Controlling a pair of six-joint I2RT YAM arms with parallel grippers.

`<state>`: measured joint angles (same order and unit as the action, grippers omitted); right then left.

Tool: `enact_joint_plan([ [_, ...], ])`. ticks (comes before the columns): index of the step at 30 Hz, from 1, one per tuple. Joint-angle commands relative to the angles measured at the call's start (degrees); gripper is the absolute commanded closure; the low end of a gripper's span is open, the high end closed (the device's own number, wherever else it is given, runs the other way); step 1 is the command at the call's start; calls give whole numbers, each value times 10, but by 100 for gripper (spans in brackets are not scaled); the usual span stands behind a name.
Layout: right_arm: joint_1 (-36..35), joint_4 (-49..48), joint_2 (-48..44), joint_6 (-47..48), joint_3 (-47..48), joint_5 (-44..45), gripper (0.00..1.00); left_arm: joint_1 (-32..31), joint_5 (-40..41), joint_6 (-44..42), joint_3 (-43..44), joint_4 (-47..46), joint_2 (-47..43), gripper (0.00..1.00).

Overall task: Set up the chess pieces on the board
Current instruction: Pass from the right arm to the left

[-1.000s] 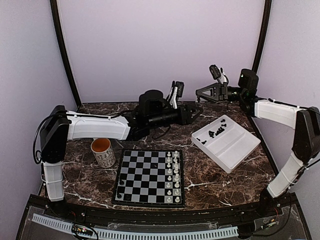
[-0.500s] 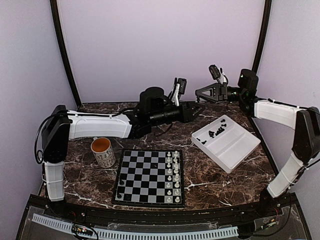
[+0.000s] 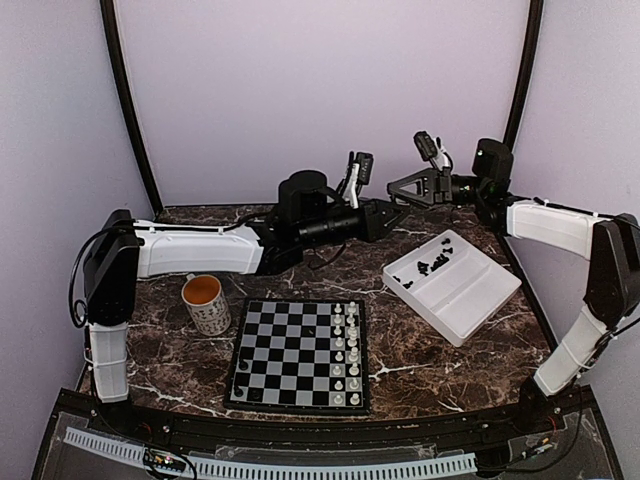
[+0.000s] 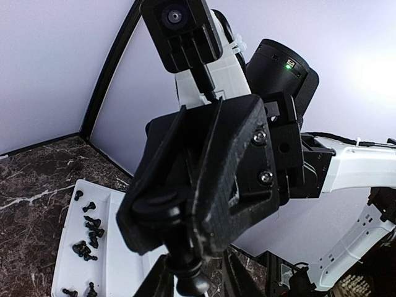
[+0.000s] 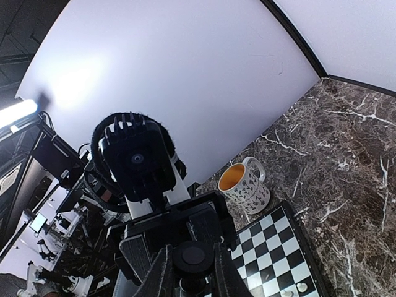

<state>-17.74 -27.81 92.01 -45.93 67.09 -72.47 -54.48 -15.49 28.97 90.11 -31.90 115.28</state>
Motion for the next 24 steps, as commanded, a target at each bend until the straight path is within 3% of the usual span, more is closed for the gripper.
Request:
enact_joint_plan([
  [1, -6, 10, -22, 23, 4, -3, 89, 6, -11, 5, 18, -18, -7, 74],
  [11, -7, 59, -24, 61, 14, 5, 87, 11, -18, 7, 13, -15, -13, 98],
  [16, 1, 117, -24, 111, 41, -23, 71, 19, -40, 0, 8, 7, -25, 100],
  [18, 28, 225, -24, 212, 83, -50, 65, 26, -71, -6, -1, 35, -36, 100],
  [20, 59, 428, -18, 400, 153, -43, 60, 35, -130, -14, -11, 89, -49, 100],
  [23, 66, 801, 10, 797, 289, 97, 55, 48, -264, -36, -26, 170, -69, 100],
  [24, 57, 879, 17, 877, 310, 159, 56, 48, -297, -54, -30, 224, -75, 100],
])
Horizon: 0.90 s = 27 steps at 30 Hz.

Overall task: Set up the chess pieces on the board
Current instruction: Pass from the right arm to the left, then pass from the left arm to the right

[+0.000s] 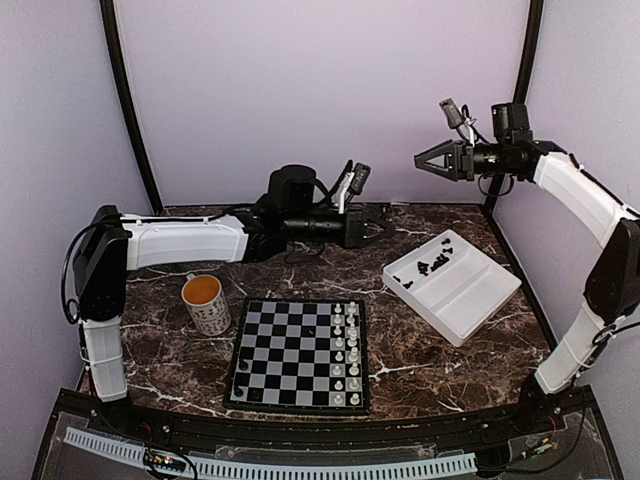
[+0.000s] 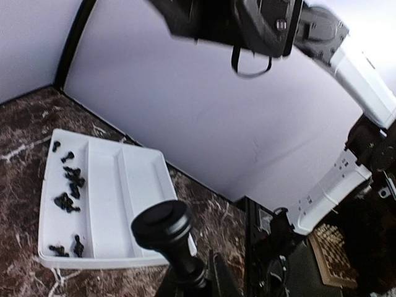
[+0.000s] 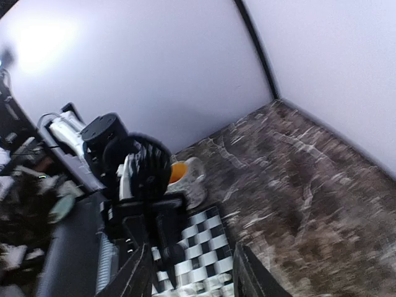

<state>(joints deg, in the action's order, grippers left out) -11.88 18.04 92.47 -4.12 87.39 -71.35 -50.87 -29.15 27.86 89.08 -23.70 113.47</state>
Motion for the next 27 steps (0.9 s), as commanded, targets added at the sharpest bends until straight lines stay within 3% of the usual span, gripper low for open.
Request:
enact_joint_plan([
  [1, -15, 438, 14, 507, 113, 208, 59, 13, -173, -51, -27, 168, -65, 100],
  [8, -145, 358, -74, 578, -3, 492, 66, 14, -323, -108, -45, 415, -76, 100],
  [12, -247, 352, -85, 596, -19, 586, 64, 13, -365, -108, -79, 449, -90, 100],
  [20, -387, 394, -56, 631, -20, 639, 60, 11, -400, -81, -120, 441, -112, 100],
  [27, -428, 393, -35, 615, -18, 648, 59, 12, -403, -32, -136, 385, -112, 100],
])
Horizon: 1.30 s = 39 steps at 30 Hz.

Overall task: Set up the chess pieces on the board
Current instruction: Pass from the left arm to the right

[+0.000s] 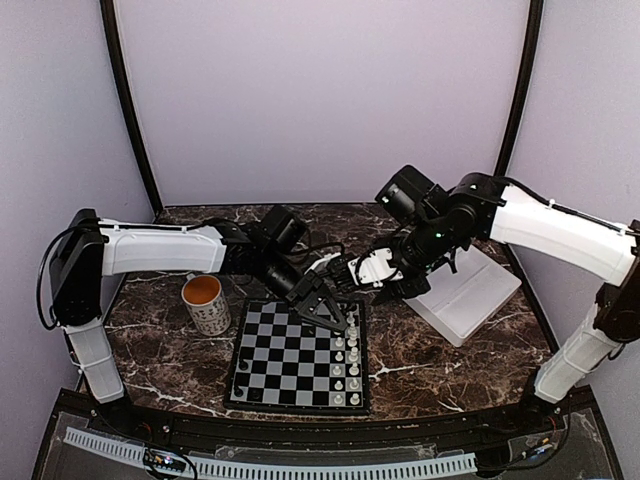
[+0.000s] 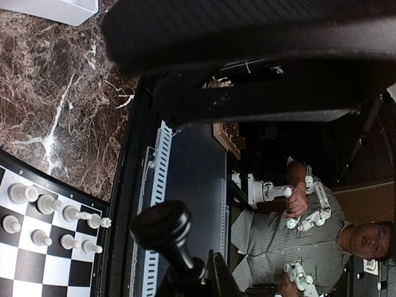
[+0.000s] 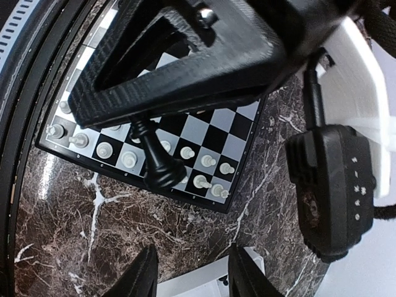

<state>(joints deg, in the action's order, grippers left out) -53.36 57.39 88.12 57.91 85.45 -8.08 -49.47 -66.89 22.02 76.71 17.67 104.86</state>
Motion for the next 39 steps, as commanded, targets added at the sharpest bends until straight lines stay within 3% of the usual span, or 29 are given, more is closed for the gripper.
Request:
enact_joint_plan([
  [1, -17, -6, 12, -11, 2, 15, 58, -2, -28, 35, -12, -41, -25, 100],
  [11, -78, -37, 42, -40, 2, 27, 57, -2, -64, 73, -14, -88, -18, 100],
  [17, -82, -44, 46, -49, -1, 36, 76, -2, -67, 62, -16, -75, -20, 100],
  [21, -81, -52, 42, -55, -13, 55, 77, -2, -67, 52, -17, -63, -21, 100],
  [26, -80, -61, 34, -63, -23, 60, 94, -2, -58, 35, -16, -45, -23, 100],
  [29, -66, -66, 28, -74, -27, 34, 97, -2, -23, -6, -9, 1, -37, 86],
  [33, -12, -66, 15, -103, -28, -72, 97, -2, 82, -41, -39, 4, -102, 67],
  [39, 55, -100, -2, -164, -62, -246, 97, -3, 274, -14, -162, -179, -243, 51],
])
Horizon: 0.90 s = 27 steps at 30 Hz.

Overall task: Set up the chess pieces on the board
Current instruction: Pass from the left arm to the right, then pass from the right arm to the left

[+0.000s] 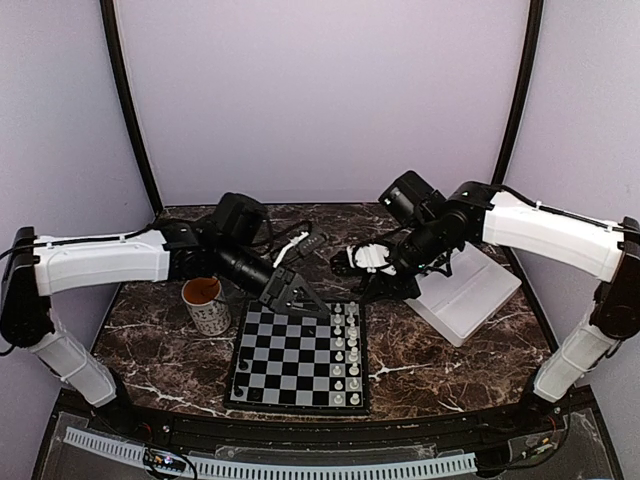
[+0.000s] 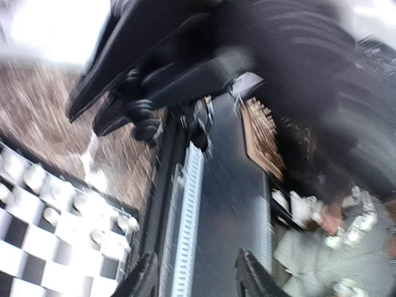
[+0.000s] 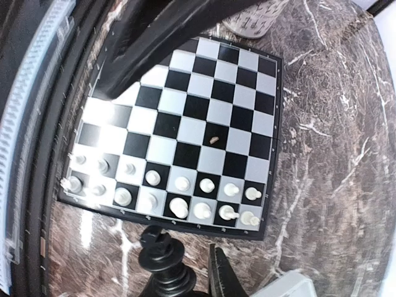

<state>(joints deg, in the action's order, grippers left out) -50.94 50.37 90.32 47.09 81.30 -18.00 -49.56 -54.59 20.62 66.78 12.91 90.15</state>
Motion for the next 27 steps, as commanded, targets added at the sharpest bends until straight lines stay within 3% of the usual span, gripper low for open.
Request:
enact_joint_plan([
  [1, 39, -37, -23, -66, -26, -173, 97, -3, 201, -1, -83, -149, -119, 50],
  [4, 57, -58, -20, -97, -37, -244, 97, -26, 333, -34, -114, -232, -156, 48],
  [8, 70, -73, -15, -126, -37, -302, 96, -41, 382, -47, -131, -312, -170, 47],
  [21, 82, -96, -18, -161, -37, -304, 96, -74, 332, -28, -60, -307, -78, 45],
  [27, 83, -97, -18, -163, -36, -302, 96, -77, 323, -27, -45, -299, -59, 53],
])
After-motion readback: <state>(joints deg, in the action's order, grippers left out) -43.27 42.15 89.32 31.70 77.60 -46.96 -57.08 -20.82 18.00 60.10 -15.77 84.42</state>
